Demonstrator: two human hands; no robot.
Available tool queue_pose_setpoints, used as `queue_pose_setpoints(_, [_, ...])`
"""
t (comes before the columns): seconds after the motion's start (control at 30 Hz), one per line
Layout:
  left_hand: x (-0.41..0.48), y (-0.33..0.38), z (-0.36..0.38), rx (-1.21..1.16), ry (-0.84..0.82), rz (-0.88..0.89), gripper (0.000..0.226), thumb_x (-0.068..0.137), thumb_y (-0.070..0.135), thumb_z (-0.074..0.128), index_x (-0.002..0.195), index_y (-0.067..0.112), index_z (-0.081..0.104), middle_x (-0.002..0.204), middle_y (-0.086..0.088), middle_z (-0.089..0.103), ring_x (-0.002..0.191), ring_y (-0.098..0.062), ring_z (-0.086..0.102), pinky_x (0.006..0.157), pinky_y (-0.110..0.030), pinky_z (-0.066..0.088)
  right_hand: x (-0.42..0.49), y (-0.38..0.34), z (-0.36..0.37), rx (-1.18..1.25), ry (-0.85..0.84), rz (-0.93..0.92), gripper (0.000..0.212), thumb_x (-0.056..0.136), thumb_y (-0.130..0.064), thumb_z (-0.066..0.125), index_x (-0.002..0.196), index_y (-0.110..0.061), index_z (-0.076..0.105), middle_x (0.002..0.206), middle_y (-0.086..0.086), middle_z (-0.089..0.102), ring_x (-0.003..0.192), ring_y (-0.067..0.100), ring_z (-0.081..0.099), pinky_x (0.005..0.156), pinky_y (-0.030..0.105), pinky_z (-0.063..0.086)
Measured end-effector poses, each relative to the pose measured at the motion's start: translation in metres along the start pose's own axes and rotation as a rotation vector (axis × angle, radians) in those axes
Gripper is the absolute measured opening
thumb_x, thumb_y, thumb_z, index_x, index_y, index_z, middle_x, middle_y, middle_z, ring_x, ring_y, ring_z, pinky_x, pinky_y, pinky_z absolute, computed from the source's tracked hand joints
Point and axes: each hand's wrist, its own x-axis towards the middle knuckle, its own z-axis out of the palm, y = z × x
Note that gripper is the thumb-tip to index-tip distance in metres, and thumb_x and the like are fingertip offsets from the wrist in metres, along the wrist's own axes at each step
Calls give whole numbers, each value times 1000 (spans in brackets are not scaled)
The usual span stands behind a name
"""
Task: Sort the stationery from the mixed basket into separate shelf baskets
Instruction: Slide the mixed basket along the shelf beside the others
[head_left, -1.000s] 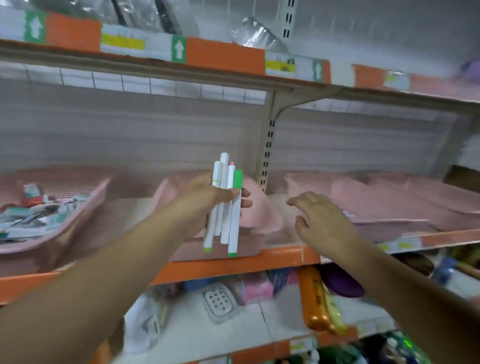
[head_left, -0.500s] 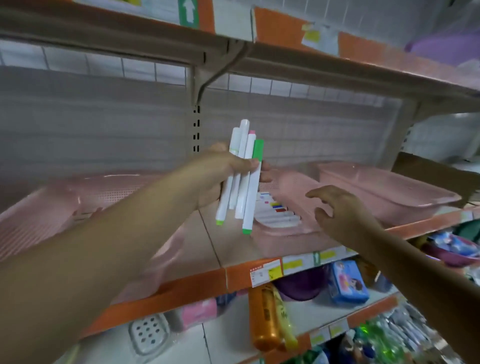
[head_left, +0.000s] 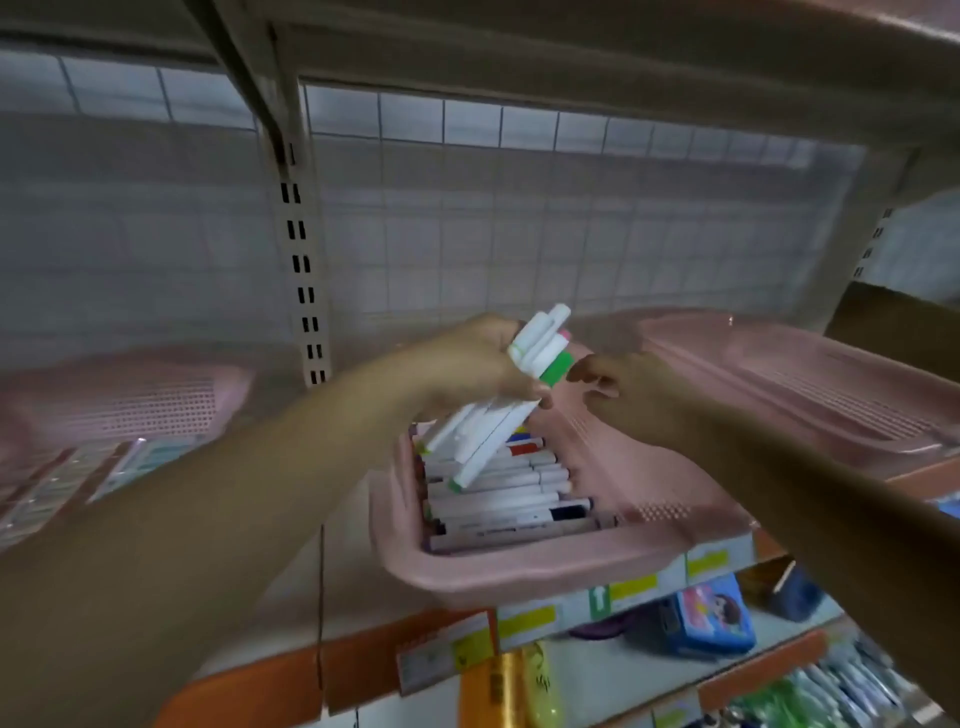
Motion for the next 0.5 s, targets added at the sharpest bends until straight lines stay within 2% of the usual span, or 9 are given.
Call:
queue_pose_setpoints(0.1, [18, -15, 14, 198, -154, -149, 23, 83, 0, 64, 82, 21, 55, 83, 4, 59, 77, -10, 57, 73, -23, 48, 15, 10, 9, 21, -91, -54, 31, 89, -16, 50, 118, -20, 59, 118, 1, 61, 103, 17, 55, 88, 28, 43])
queue_pose_setpoints(0.23, [32, -42, 24, 421, -246, -346, 17, 80, 9, 70, 82, 20, 58, 84, 0, 58, 80, -20, 56, 68, -29, 47, 21, 17, 20, 67, -177, -111, 32, 91, -17, 50, 122, -23, 58, 111, -6, 55, 110, 13, 50, 72, 12, 36])
queue_pose_setpoints(0.33, [34, -53, 22, 431, -233, -385, 19, 78, 10, 72, 93, 18, 63, 87, -1, 61, 74, -13, 56, 57, -19, 47, 27, 16, 28, 130, -202, -141, 28, 89, -19, 53, 115, -25, 62, 103, -8, 54, 105, 15, 52, 88, 25, 40])
queue_pose_setpoints(0.43, [36, -56, 20, 338, -215, -420, 29, 77, 3, 71, 105, 10, 67, 101, -9, 67, 81, -14, 59, 71, -22, 51, 27, 18, 30, 187, -228, -141, 26, 89, -19, 53, 114, -23, 63, 98, -9, 47, 97, 11, 48, 92, 27, 38])
queue_pose_setpoints(0.5, [36, -56, 20, 313, -204, -400, 34, 76, 1, 71, 109, 9, 66, 106, -11, 67, 86, -14, 60, 74, -20, 51, 26, 19, 31, 188, -237, -157, 27, 89, -18, 53, 114, -23, 63, 102, -9, 47, 97, 10, 47, 95, 29, 40])
